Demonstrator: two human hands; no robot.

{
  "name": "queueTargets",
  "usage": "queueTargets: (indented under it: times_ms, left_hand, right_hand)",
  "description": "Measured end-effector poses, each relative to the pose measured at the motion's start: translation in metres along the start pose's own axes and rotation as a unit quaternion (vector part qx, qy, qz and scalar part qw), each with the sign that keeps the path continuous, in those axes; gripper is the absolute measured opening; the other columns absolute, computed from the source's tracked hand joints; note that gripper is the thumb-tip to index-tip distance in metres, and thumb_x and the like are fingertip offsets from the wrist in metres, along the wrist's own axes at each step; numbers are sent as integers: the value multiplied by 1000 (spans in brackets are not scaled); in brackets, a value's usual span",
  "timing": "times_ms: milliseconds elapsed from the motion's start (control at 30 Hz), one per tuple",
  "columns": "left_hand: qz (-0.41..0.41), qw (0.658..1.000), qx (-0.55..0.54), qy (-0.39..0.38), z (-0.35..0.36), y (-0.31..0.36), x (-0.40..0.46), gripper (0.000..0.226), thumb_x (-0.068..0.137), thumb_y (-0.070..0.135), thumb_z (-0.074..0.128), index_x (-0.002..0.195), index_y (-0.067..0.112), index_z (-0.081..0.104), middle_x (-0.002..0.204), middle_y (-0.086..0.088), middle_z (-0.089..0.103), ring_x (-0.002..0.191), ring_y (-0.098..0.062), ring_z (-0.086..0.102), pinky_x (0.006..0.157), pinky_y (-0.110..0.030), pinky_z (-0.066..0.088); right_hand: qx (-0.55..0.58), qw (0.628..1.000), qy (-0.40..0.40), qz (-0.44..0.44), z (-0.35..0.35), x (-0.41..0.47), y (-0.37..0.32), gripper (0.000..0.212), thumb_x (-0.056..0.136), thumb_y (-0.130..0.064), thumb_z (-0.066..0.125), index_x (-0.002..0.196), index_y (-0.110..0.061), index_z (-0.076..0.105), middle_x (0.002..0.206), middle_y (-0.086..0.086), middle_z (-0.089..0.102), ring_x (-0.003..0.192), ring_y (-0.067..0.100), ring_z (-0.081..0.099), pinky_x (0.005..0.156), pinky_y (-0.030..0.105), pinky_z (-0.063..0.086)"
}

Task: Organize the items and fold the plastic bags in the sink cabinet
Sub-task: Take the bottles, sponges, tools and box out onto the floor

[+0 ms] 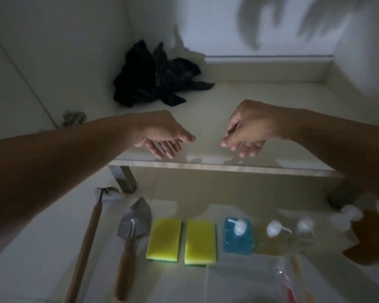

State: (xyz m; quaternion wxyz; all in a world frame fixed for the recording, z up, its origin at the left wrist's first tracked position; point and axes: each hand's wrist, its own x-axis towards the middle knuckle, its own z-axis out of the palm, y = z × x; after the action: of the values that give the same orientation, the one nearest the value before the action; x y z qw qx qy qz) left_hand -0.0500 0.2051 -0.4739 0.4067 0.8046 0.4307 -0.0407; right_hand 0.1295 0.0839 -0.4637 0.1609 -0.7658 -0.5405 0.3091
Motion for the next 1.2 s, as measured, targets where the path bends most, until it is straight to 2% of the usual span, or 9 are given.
queueTargets:
  times_ms: [167, 267, 333, 433, 600, 733, 867, 1033, 1200]
  left_hand:
    - [-17, 997, 37, 69, -44, -1, 34, 43, 84, 41, 70, 110, 7, 64, 110, -12, 67, 98, -26, 65, 84, -42, 54]
    - [-6, 980, 52, 191, -67, -9, 62, 50, 78, 36, 77, 112, 2, 61, 109, -18, 63, 102, -30, 60, 80, -40, 50]
    - [-9, 958, 94, 272, -82, -20, 85, 55, 75, 37, 77, 114, 2, 59, 117, -18, 58, 108, -31, 56, 89, -35, 47]
    - [-57, 931, 156, 325, -101, -41, 119, 101, 71, 55, 74, 146, 6, 27, 151, -19, 29, 137, -37, 30, 113, -42, 30]
    - [-41, 915, 165, 367, -125, -89, 174, 127, 64, 67, 73, 153, 17, -2, 159, -15, 3, 145, -36, 4, 117, -48, 15]
    - [10, 920, 124, 371, -116, -118, 207, 119, 69, 58, 73, 153, 16, 1, 159, -15, 4, 145, -36, 9, 118, -47, 15]
    - [82, 905, 13, 417, -90, -135, 226, 99, 80, 40, 73, 152, 8, 13, 156, -18, 14, 143, -35, 17, 115, -42, 19]
    - [121, 880, -7, 460, -87, -139, 233, 94, 80, 40, 73, 151, 7, 20, 152, -15, 30, 138, -31, 30, 111, -40, 31]
    - [124, 882, -35, 452, -86, -143, 235, 101, 81, 42, 71, 154, 13, 7, 158, -9, 18, 143, -27, 21, 115, -45, 29]
  right_hand:
    - [14, 1000, 21, -16, -12, 55, -30, 31, 82, -20, 78, 102, 1, 67, 91, 15, 73, 76, 27, 74, 66, 38, 62]
    - [32, 999, 32, -15, -19, 90, -46, 35, 83, -18, 77, 108, 4, 64, 88, 14, 68, 77, 27, 69, 66, 37, 60]
    - [41, 998, 48, -9, -22, 114, -53, 39, 83, -18, 77, 112, 3, 61, 91, 14, 66, 81, 27, 68, 66, 38, 61]
    - [53, 995, 84, 2, -24, 153, -57, 49, 80, -19, 79, 120, -1, 57, 103, 16, 64, 94, 29, 67, 66, 42, 61]
    - [17, 983, 184, 6, -25, 224, -53, 71, 76, -34, 81, 135, -10, 49, 132, 9, 52, 111, 32, 58, 80, 45, 59]
    - [-11, 977, 214, -6, -24, 284, -40, 100, 68, -56, 79, 146, -13, 35, 147, 9, 44, 132, 31, 44, 106, 38, 42]
    - [54, 973, 224, 5, -20, 335, -34, 139, 39, -91, 62, 154, -29, 13, 158, 5, 25, 144, 30, 28, 117, 45, 29]
    - [95, 968, 229, -44, -19, 385, -56, 137, 35, -103, 45, 153, -38, 16, 158, 1, 29, 145, 29, 27, 118, 46, 26]
    - [110, 977, 149, -104, -13, 419, -97, 144, 37, -93, 64, 155, -34, 6, 162, 1, 17, 148, 26, 19, 120, 49, 21]
